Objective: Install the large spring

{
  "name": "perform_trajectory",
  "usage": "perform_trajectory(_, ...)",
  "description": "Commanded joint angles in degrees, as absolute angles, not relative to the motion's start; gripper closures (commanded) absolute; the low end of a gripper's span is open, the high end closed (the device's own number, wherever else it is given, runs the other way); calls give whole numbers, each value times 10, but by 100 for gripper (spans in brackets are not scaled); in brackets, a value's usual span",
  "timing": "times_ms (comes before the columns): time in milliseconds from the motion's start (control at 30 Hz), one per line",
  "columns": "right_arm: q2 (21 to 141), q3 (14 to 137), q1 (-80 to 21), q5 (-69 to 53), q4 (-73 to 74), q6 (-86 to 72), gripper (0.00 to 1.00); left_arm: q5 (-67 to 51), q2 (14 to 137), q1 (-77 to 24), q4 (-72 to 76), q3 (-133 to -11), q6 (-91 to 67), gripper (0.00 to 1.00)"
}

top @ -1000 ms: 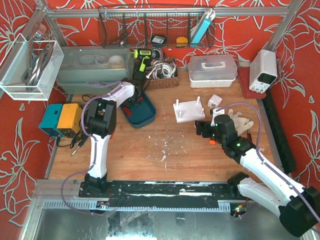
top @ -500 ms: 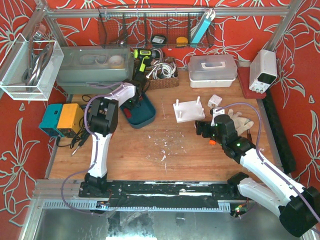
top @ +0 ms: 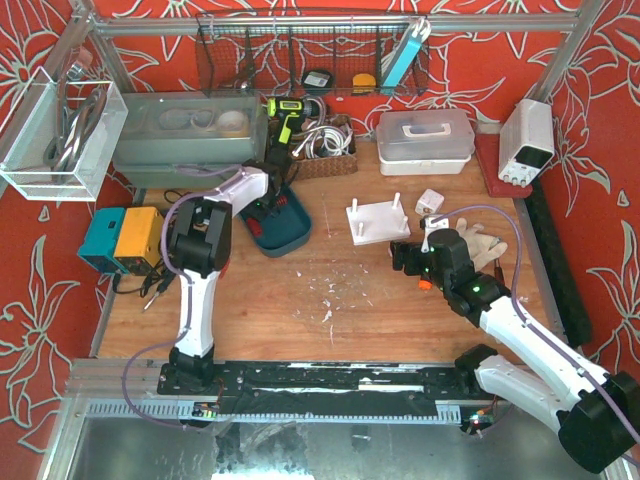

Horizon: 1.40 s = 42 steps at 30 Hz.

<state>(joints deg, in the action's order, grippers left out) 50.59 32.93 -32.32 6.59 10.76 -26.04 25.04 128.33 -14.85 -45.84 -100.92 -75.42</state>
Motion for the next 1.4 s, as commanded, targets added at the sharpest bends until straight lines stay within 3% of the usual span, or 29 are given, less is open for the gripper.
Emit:
perform_trajectory(0, 505, 343, -327, 77, 116, -255, 6, 252, 1193, -160, -436, -962, -713, 82)
perform_trajectory(300, 511, 343, -328, 81, 118, -255, 6, 233, 1037, -191, -312, -810, -616, 87)
perform_trajectory(567, 512, 361, -328, 83, 137, -259, 6, 178, 844, -303, -2, -575, -375, 100)
perform_trajectory(800, 512, 426, -328, 0, 209, -255, 9, 98, 746, -379, 235, -409, -244, 100)
perform_trajectory(1000, 528, 473, -328, -131, 238, -268, 14, 1, 702, -424, 436, -275, -102, 100)
perform_trajectory(1167, 553, 501, -338, -233, 223, -290, 23, -18, 685, -446, 500, -228, -27, 100)
perform_trajectory(1367, 595, 510, -386, -275, 175, -311, 33, -31, 676, -459, 550, -191, 14, 100)
